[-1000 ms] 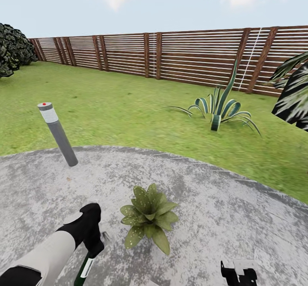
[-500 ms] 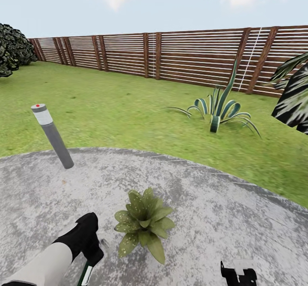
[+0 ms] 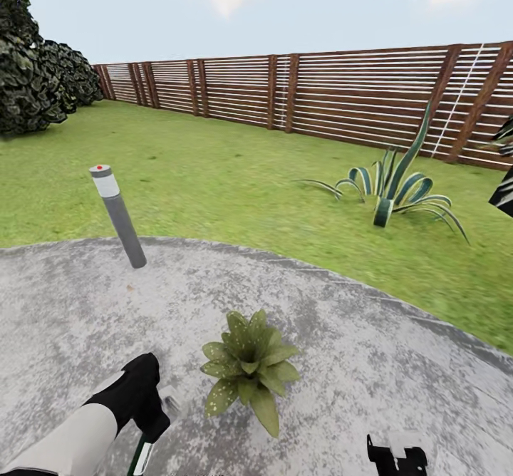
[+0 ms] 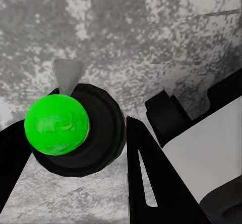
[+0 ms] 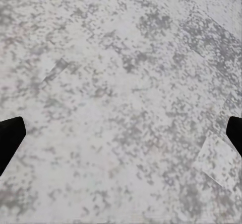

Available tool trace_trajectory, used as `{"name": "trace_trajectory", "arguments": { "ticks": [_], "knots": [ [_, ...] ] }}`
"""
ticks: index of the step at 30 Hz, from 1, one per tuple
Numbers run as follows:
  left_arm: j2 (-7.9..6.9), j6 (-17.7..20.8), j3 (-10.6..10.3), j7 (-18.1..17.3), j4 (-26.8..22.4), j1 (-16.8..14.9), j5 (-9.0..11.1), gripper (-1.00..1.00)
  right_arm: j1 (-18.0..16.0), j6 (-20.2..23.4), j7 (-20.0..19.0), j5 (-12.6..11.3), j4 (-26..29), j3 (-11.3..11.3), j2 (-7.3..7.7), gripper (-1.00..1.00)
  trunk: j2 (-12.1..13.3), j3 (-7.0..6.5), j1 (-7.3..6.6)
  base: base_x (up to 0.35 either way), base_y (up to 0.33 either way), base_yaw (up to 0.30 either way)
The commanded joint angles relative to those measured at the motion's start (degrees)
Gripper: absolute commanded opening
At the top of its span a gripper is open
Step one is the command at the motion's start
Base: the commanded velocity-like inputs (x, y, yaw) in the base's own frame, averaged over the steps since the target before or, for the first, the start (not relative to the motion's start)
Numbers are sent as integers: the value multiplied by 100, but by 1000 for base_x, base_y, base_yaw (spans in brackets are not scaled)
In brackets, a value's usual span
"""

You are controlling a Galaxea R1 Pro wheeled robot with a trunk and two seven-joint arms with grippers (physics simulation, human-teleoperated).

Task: Pick up the pesticide atomizer in the garden and spray insectifuge to fully cover both potted plants in the garden.

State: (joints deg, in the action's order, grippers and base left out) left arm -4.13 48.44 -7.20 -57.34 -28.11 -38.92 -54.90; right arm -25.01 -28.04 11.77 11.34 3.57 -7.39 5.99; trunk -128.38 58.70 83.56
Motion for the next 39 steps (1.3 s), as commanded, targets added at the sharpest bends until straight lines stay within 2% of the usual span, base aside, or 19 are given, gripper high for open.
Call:
{"name": "trace_trajectory", "arguments": {
  "ticks": [1,7,20,26,28,30,32,34,36,39],
  "knots": [
    [-2,16,-18,-58,-11,-2,-48,-100,-3,-17,19,61,-6,-43,-1,100,-2,5,-1,0,0,226],
    [18,16,-10,-58,-18,-2,-41,-100,-3,-17,19,61,-6,-43,2,100,-2,5,-1,0,-21,38],
    [37,16,-16,-61,-19,-2,-39,-100,-3,-17,19,61,-6,-43,-1,100,-2,5,-1,0,-263,22],
    [86,0,-79,-270,-26,-103,-87,-100,-3,-17,19,61,-6,-43,-2,100,-2,5,-1,0,-246,108],
    [70,-1,-95,-433,-22,-296,-100,-100,-3,-17,19,61,-7,-43,-2,100,-2,5,-1,0,-263,6],
    [50,-1,-179,-612,-20,-464,-195,-100,-3,-17,19,61,-12,-43,-1,100,-2,5,-1,0,-190,1],
    [75,5,-460,-802,-21,-538,-462,-100,-3,-16,19,61,-14,-43,-1,100,-2,5,-1,0,-60,0],
    [159,7,-616,-1101,-28,-657,-635,-100,-3,-17,20,61,-14,-43,2,100,-2,5,-1,0,-16,0],
    [197,10,-662,-1288,-22,-859,-688,-100,-3,-17,21,61,-14,-43,6,100,-2,5,-1,0,-4,0],
    [230,27,-669,-1364,-26,-1023,-698,-100,-3,-17,19,61,-15,-43,7,100,-2,5,-1,0,0,0]
  ]
}}
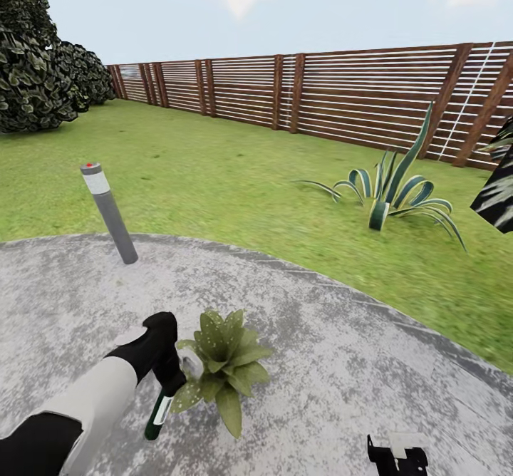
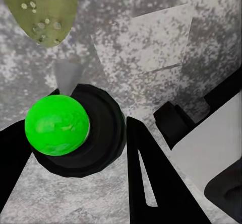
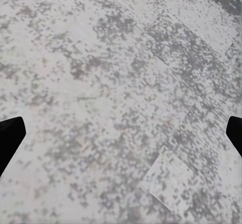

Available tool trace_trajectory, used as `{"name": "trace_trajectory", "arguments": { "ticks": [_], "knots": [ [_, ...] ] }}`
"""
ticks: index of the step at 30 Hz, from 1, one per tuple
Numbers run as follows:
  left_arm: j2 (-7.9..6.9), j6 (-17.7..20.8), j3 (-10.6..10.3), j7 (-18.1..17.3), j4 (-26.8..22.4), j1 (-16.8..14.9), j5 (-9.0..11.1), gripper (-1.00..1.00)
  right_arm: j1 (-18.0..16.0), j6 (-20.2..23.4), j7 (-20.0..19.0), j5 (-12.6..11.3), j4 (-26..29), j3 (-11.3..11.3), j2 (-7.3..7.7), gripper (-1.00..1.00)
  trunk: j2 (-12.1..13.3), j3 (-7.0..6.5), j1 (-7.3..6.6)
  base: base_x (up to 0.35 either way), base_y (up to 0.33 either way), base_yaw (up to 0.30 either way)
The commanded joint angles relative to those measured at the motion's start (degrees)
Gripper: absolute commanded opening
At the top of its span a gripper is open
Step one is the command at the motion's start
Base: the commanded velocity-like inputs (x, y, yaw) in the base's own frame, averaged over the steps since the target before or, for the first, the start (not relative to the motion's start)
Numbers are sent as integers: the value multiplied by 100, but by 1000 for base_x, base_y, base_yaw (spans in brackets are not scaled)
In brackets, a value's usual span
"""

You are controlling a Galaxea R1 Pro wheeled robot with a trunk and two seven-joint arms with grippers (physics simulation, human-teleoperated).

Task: Pick up the pesticide atomizer in the garden and spray insectifuge to fully cover both potted plants in the garden.

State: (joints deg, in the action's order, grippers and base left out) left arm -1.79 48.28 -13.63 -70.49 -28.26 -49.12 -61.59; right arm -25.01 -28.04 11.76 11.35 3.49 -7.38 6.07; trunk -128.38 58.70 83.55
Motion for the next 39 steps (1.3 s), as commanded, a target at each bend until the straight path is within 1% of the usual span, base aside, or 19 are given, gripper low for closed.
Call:
{"name": "trace_trajectory", "arguments": {
  "ticks": [1,6,13,18,27,30,34,39],
  "knots": [
    [2,49,-26,-53,-12,-25,-28,-100,-4,-17,19,61,-6,-44,-1,100,-2,5,-1,0,0,0],
    [-4,47,-32,-56,17,-68,-30,-100,-4,-16,21,61,-6,-44,-1,100,-2,5,-1,0,0,8],
    [-1,58,-27,-57,7,-78,-25,-100,-4,-17,21,61,2,-44,-9,100,-2,5,-1,0,0,232],
    [9,82,-24,-54,5,-80,-28,-100,-4,-17,26,68,-6,-44,21,100,-2,5,-1,83,-17,36],
    [18,86,-18,-52,5,-39,-5,-100,-4,-17,28,61,-2,-44,26,100,-2,5,-1,244,-162,1],
    [17,85,-25,-52,5,-41,-2,-100,-4,-17,28,61,2,-44,26,100,-2,5,-1,15,-243,0],
    [12,85,-24,-52,5,-37,-10,-100,-4,-17,29,61,3,-44,19,100,-2,5,-1,-7,-56,22],
    [12,63,-17,-52,38,-20,-2,-100,-4,-17,36,61,3,-44,17,100,-2,5,-1,0,-2,240]
  ]
}}
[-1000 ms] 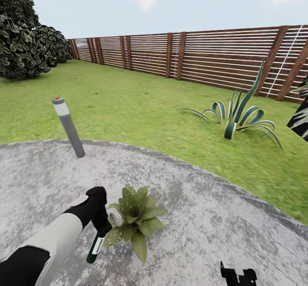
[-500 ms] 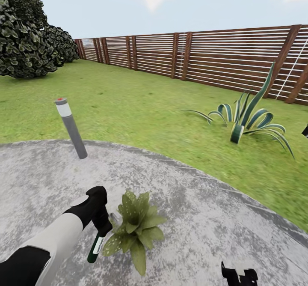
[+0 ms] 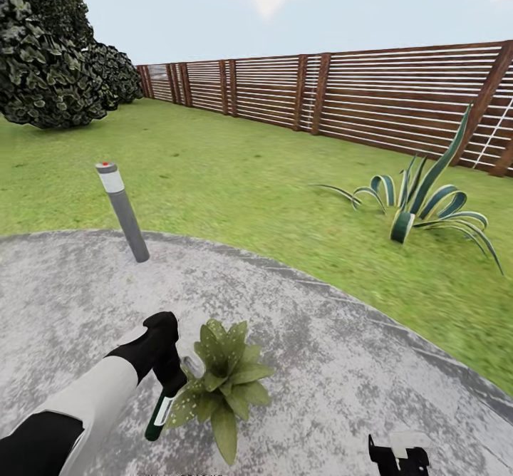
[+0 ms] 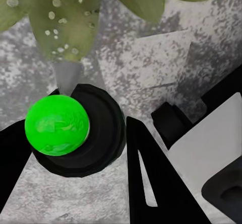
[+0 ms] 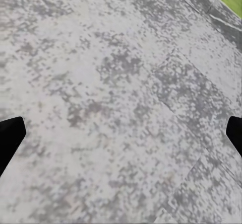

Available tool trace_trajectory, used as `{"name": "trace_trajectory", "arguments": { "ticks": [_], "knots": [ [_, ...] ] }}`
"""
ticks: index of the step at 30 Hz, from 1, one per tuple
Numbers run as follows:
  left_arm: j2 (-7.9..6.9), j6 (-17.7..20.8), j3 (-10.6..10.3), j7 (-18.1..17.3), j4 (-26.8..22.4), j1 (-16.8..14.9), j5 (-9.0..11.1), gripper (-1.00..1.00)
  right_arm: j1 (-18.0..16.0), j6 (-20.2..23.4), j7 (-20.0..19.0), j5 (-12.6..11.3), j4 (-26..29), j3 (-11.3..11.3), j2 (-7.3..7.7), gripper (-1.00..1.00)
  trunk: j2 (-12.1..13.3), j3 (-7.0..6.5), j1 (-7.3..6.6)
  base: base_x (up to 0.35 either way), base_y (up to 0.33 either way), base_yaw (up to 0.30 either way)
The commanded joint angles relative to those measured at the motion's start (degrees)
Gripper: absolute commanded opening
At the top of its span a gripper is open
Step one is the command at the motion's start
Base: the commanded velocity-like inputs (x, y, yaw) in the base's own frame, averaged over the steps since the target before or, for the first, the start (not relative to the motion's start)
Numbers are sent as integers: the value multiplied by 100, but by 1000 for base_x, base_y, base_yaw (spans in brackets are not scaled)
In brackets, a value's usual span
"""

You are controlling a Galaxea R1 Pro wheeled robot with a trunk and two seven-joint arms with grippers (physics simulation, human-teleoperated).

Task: Pick up the pesticide atomizer in the garden and spray insectifuge to fully cover both potted plants in the garden.

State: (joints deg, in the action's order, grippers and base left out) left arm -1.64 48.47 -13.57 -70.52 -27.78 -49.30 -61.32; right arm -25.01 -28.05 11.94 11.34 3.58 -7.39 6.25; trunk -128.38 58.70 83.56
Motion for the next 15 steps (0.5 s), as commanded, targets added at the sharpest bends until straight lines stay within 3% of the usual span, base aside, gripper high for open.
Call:
{"name": "trace_trajectory", "arguments": {
  "ticks": [1,7,15],
  "knots": [
    [-8,38,-22,-49,-1,0,-29,-100,-4,-17,19,61,-6,-43,-1,100,-2,5,-1,0,0,274],
    [-12,32,-15,-57,19,-1,-29,-100,-4,-17,14,61,-6,-43,-1,100,-2,5,-1,0,-8,100],
    [-4,11,-30,-104,27,-5,-22,-100,-4,-17,12,61,-6,-43,-1,100,-2,5,-1,-32,-165,2]
  ]
}}
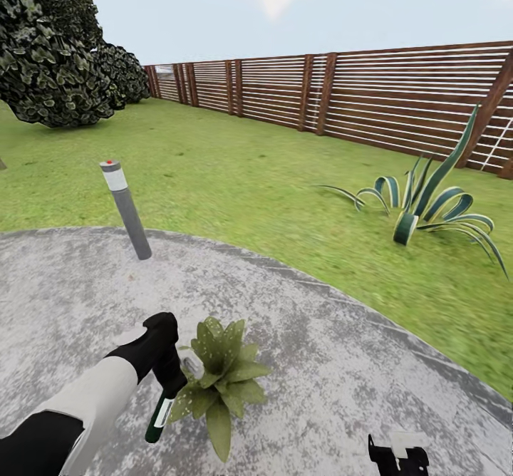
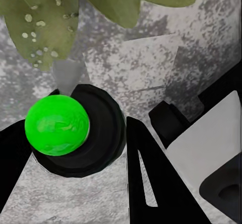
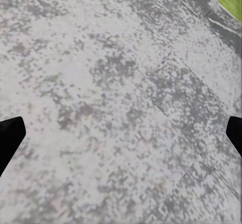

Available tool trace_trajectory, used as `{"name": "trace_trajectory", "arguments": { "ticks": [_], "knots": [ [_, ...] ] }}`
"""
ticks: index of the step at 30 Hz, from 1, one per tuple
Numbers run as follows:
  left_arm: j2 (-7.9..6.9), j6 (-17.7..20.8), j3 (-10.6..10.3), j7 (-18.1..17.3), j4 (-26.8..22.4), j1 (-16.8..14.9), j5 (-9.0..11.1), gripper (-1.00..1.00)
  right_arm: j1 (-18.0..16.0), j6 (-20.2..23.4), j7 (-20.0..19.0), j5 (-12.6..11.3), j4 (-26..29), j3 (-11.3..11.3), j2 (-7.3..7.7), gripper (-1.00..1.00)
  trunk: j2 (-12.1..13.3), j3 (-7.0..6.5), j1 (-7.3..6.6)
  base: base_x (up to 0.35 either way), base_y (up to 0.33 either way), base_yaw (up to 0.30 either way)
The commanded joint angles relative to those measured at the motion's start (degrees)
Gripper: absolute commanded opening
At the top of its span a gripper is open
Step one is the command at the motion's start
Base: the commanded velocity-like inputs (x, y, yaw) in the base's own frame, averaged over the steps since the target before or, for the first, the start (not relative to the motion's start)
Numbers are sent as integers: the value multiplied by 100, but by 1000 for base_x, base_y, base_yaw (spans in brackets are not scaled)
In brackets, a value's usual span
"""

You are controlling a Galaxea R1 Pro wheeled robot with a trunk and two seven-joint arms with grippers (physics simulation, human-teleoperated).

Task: Pick up the pesticide atomizer in the garden and spray insectifuge to fully cover both potted plants in the garden.

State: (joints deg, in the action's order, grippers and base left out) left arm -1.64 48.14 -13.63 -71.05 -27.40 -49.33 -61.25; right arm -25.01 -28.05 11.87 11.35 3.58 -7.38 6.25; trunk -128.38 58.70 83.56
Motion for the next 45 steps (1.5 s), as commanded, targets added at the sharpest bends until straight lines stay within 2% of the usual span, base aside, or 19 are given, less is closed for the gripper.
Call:
{"name": "trace_trajectory", "arguments": {
  "ticks": [1,3,5,6,8,12,28,33,34,35,36,38,39,40,43,45],
  "knots": [
    [-1,36,-58,-204,-13,-30,-32,-100,-4,-17,18,61,-6,-44,-1,100,-2,5,-1,-17,-22,0],
    [-2,29,-207,-614,-58,-60,-51,-100,-4,-17,17,61,-6,-44,-1,100,-2,5,-1,-7,-9,0],
    [-9,32,-602,-996,-88,-92,-152,-100,-4,-17,17,61,-6,-44,-1,100,-2,5,-1,-2,-3,0],
    [-6,37,-785,-1091,-94,-117,-208,-100,-4,-17,17,61,-6,-44,-1,100,-2,5,-1,0,0,0],
    [-6,38,-872,-1140,-93,-131,-229,-100,-4,-17,17,61,-6,-44,-1,100,-2,5,-1,0,0,0],
    [-11,51,-911,-1156,-90,-124,-238,-100,-4,-15,18,61,-6,-44,-1,100,-2,5,-1,0,0,71],
    [-20,81,-854,-1079,-86,-47,-188,-100,-4,-15,17,61,-6,-44,-10,100,-2,5,-1,0,0,245],
    [-40,76,-824,-840,-17,37,-142,-100,-4,-16,17,61,-6,-44,-6,100,-2,5,-1,0,0,12],
    [-36,74,-821,-726,-8,93,-81,-100,-4,-16,17,61,-5,-44,-8,100,-2,5,-1,0,0,0],
    [-32,71,-818,-517,2,191,89,-100,-4,-15,17,61,-3,-44,-7,100,-2,5,-1,0,0,0],
    [-30,61,-819,-220,6,296,362,-100,-4,-14,17,61,-1,-44,-9,100,-2,5,-1,0,0,0],
    [-30,52,-822,143,21,349,697,-100,-4,-12,17,61,1,-44,-8,100,-2,5,-1,0,0,0],
    [-30,49,-824,425,33,373,1013,-100,-4,-13,17,61,1,-44,-9,100,-2,5,-1,0,0,0],
    [-29,47,-825,568,39,381,1244,-100,-4,-14,17,61,-1,-44,-7,100,-2,5,-1,0,0,0],
    [-50,49,-820,631,49,394,1366,-100,-4,-15,17,61,2,-44,-1,100,-2,5,-1,0,0,0],
    [-76,68,-819,624,44,397,1369,-100,-4,-16,17,61,2,-44,-1,100,-2,5,-1,0,0,0]
  ]
}}
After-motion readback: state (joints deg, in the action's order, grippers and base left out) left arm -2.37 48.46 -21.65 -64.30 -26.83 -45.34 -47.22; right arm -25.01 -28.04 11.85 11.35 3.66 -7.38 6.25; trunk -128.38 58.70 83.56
